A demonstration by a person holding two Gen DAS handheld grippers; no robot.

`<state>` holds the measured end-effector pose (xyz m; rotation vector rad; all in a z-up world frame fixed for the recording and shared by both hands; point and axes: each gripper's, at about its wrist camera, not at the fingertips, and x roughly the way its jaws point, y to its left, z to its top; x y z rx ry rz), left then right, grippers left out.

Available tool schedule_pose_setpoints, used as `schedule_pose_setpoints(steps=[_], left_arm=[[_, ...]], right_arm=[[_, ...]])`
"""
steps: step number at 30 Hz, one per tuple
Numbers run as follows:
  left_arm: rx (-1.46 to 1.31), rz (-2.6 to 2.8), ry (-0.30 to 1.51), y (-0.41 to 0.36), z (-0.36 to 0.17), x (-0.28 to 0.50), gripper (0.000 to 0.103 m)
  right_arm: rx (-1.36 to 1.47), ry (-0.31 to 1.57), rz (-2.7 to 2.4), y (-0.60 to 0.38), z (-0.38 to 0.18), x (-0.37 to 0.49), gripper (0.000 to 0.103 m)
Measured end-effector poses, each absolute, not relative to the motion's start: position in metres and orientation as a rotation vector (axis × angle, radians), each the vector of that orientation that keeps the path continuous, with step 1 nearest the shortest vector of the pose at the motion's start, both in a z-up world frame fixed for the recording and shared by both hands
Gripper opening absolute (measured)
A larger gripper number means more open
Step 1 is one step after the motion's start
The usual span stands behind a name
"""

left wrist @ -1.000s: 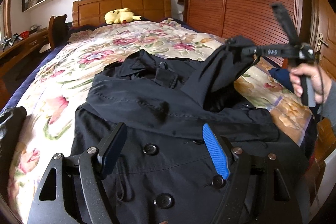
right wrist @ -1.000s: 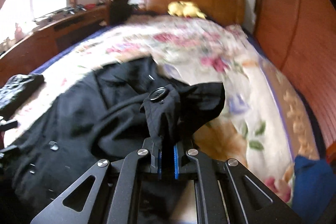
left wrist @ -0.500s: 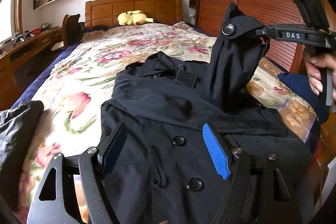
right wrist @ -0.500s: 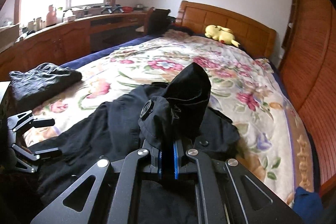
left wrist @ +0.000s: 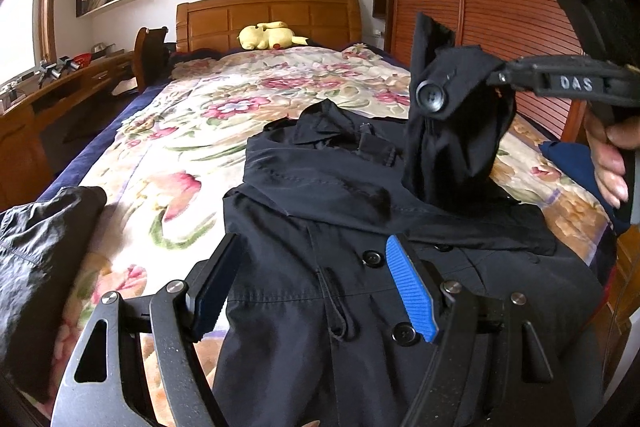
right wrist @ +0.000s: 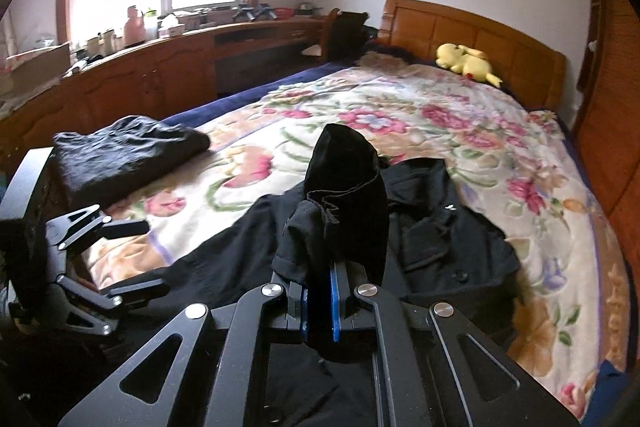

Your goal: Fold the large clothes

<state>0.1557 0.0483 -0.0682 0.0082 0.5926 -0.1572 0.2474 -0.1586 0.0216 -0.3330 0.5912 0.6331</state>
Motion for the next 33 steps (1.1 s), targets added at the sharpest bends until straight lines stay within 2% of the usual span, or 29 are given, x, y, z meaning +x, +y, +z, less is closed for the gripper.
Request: schedule_pose_setpoints(steps=[3, 8, 11, 13, 16, 27, 33], left_arm=[[0.004, -0.152, 0.591, 0.05, -0.068, 0.157, 0.075], [0.006, -0.154, 0.588, 0.052, -0.068, 0.156, 0.075], [0.006, -0.15, 0.584, 0.055, -0.067, 0.155, 0.075], [0.003, -0.148, 0.581, 0.055, -0.067, 0.155, 0.075], [-0.004, -0.14, 0.573, 0.058, -0.066, 0.154, 0.075], [-0.022, -0.127, 0.568, 0.065, -0.065, 0.154, 0.075], [-0.014, -0.124, 0.574, 0.065, -0.066, 0.155, 0.075]], right_arm=[[-0.327, 0.612, 0.649, -0.158, 0.023, 0.247, 0.009], [-0.328, 0.641, 0.681, -0.162, 0.03, 0.239, 0.018], [-0.354, 0.659, 0.678, -0.164, 0.029, 0.237, 0.033], [-0.365, 0.673, 0.68, -0.166, 0.028, 0.237, 0.049], [-0.391, 0.714, 0.671, -0.164, 0.022, 0.24, 0.056], [-0.452, 0.843, 0.676, -0.155, -0.009, 0.251, 0.06], [-0.419, 0.801, 0.617, -0.172, -0.006, 0.269, 0.06]])
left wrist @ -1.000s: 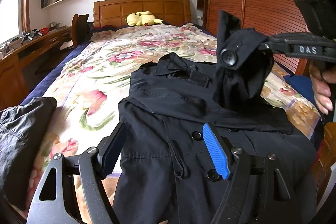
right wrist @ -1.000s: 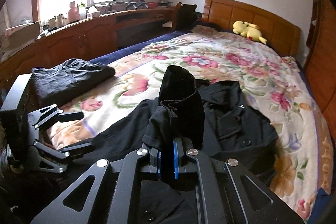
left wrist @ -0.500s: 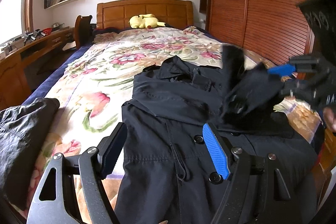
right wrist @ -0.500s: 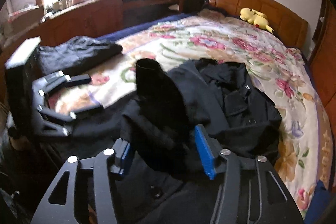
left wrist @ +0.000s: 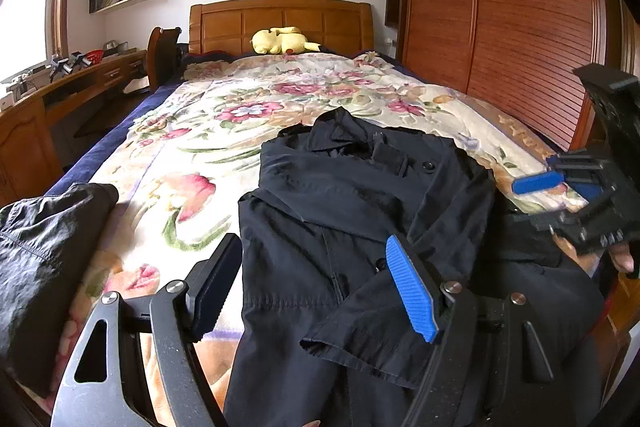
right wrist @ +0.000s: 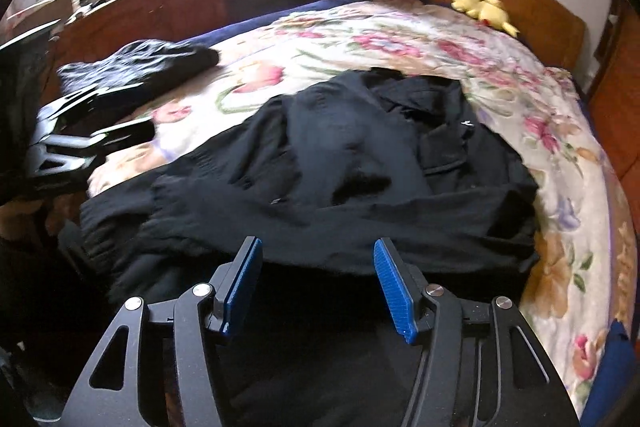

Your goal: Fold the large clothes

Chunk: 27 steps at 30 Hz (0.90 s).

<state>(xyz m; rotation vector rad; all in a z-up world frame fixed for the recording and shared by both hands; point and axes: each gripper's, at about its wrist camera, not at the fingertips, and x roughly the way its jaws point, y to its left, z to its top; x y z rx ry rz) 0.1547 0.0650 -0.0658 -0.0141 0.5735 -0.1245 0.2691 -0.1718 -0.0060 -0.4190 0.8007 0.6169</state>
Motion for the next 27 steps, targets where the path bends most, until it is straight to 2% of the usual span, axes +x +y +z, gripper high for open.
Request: schedule_pose_setpoints(steps=[9, 17, 27], left_arm=[[0.002, -0.124, 0.588, 0.059, -0.07, 0.158, 0.075], [0.022, -0.138, 0.597, 0.055, -0.072, 0.156, 0.075], [0.033, -0.146, 0.65, 0.047, -0.086, 0.161, 0.075]], right_arm=[[-0.303, 0.865, 0.503, -0.174, -0.052, 0.325, 0.06], [-0.338, 1.004, 0.412, -0.189, -0.118, 0.318, 0.06], [-0.161, 0.912, 0.409, -0.22, -0.112, 0.301, 0.06]])
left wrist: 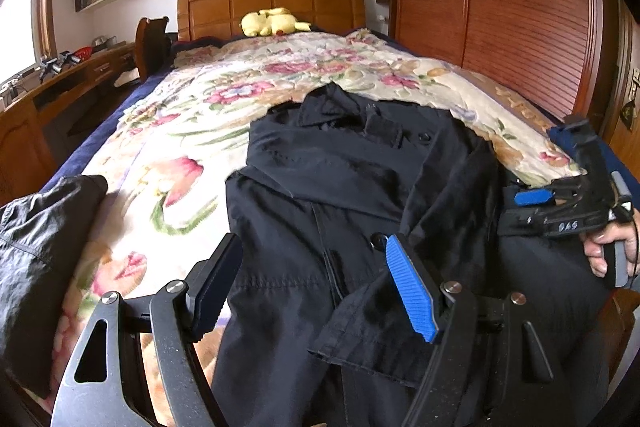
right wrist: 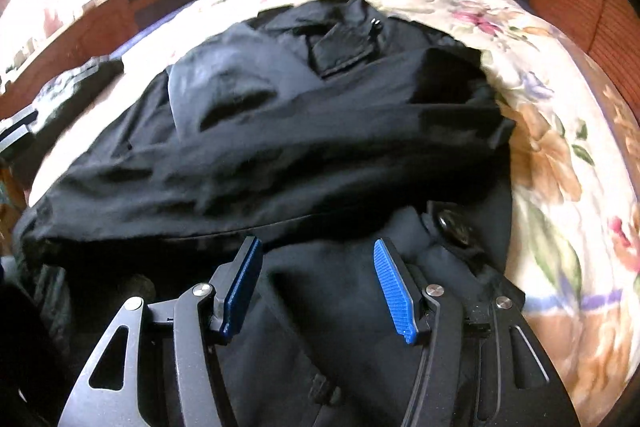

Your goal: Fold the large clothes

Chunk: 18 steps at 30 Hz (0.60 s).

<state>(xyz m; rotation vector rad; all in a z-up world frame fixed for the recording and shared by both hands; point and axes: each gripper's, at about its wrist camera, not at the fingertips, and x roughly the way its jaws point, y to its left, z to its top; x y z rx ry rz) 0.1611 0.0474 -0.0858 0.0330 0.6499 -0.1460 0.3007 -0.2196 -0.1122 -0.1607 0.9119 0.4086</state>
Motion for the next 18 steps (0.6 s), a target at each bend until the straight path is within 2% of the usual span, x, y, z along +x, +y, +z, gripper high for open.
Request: schedule_pose_setpoints(steps=[10, 18], left_arm=[[0.013, -0.159, 0.674, 0.04, -0.093, 0.137, 0.075], [-0.006, -0.133, 0.652, 0.042, -0.086, 0.104, 0.075]], right_arm=[[-0.024, 0.848, 0.546, -0.203, -0.114, 0.268, 0.06], [0.057, 0.879, 0.616, -0.173, -0.13, 0.26, 0.06]])
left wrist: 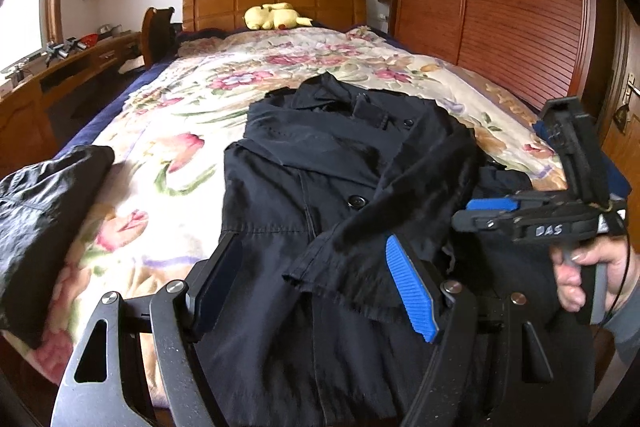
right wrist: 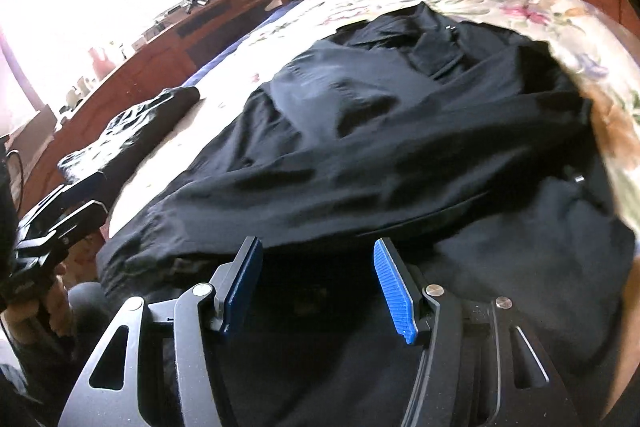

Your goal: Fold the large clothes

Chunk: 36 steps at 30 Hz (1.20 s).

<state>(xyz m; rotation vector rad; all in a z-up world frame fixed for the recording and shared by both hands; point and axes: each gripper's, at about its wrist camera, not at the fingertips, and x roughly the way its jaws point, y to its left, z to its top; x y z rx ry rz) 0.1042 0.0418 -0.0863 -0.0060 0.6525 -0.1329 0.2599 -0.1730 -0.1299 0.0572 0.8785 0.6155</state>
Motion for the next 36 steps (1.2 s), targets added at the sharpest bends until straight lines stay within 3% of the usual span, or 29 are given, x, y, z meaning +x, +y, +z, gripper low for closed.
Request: schedule_pose_setpoints(steps=[14, 15, 16, 18, 20, 28, 32, 34, 36], left_arm=[[-0.036, -0.114, 0.655, 0.057, -0.099, 0.083, 0.075], [-0.036, -0.115, 0.656, 0.059, -0.1, 0.082, 0.075], [-0.038, -0.116, 0.657, 0.06, -0.1, 0.082, 0.075], [-0.048, -0.121, 0.66, 0.063, -0.102, 0.082, 0.075], [-0.053, -0.12, 0.661, 0.065, -0.104, 0.082, 0.075], [-0.064, -0.144, 0.677, 0.058, -0.11, 0.087, 0.075], [-0.066, -0.166, 0.707, 0.05, -0.118, 0.093, 0.075], [-0.057, -0.175, 0.717, 0.044, -0.122, 0.095, 0.075], [-0.056, -0.19, 0.726, 0.038, -0.125, 0.098, 0.075]], right_arm=[[0.154, 0.957, 0.551, -0.146, -0.145, 0.266, 0.06], [0.163, 0.964, 0.555, -0.145, -0.147, 0.266, 0.055], [0.167, 0.964, 0.563, -0.143, -0.148, 0.267, 0.035], [0.155, 0.961, 0.574, -0.139, -0.146, 0.267, 0.007], [0.147, 0.936, 0.591, -0.14, -0.142, 0.263, 0.004], [0.033, 0.93, 0.542, -0.168, -0.142, 0.231, 0.003], [0.004, 0.909, 0.523, -0.175, -0.138, 0.222, 0.012], [-0.022, 0.891, 0.505, -0.177, -0.134, 0.218, 0.023], [-0.039, 0.869, 0.494, -0.181, -0.13, 0.214, 0.027]])
